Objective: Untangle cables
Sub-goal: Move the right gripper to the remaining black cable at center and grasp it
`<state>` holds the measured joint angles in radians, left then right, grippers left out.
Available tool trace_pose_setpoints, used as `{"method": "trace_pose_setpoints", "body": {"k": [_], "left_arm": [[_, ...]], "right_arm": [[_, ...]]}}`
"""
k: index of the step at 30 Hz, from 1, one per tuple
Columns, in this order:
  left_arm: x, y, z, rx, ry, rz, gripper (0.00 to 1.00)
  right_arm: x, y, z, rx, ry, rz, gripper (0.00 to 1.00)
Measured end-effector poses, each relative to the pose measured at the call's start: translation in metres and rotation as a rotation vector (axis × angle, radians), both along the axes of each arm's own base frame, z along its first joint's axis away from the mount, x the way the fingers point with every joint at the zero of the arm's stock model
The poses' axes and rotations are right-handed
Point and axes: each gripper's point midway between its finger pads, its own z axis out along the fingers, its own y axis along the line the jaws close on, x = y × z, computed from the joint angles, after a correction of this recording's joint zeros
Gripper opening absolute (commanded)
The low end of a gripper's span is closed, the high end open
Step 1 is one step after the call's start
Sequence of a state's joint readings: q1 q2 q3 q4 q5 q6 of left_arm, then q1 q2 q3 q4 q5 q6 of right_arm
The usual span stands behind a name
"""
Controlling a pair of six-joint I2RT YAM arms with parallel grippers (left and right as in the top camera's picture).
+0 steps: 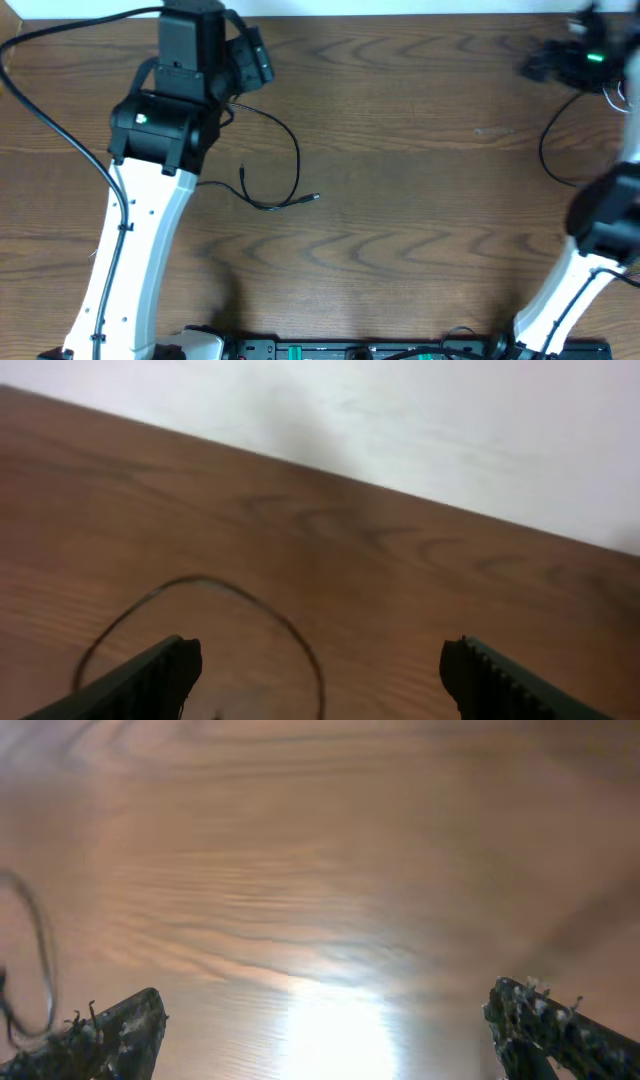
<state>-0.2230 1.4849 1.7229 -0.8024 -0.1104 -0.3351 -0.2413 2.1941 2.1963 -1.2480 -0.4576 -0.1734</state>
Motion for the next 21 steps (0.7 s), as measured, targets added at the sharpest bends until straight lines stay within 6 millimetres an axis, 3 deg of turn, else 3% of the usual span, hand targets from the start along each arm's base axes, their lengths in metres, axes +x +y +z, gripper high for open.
{"method": "trace_pose_setpoints", "body": {"k": [4,6,10,16,21], "left_arm": [[-0.008,0.027,-0.014,0.017,0.074,0.057,0.82],[-0.012,0.04,-0.02,0.021,0.104,0.089,0.82],[-0.022,0.075,-0.03,0.022,0.167,0.179,0.82],[-0.032,0.119,-0.036,0.015,0.201,0.292,0.82],[-0.036,0.137,-0.036,0.011,0.205,0.34,0.82]], "right_arm": [[0.006,0.093,0.002,-0.007,-0.026,0.183,0.97],[0.004,0.13,-0.001,-0.008,-0.028,0.248,0.95],[-0.01,0.211,-0.02,-0.015,0.0,0.392,0.93],[-0.05,0.299,-0.07,-0.056,0.088,0.605,0.93],[-0.091,0.352,-0.086,-0.11,0.071,0.854,0.95]]}}
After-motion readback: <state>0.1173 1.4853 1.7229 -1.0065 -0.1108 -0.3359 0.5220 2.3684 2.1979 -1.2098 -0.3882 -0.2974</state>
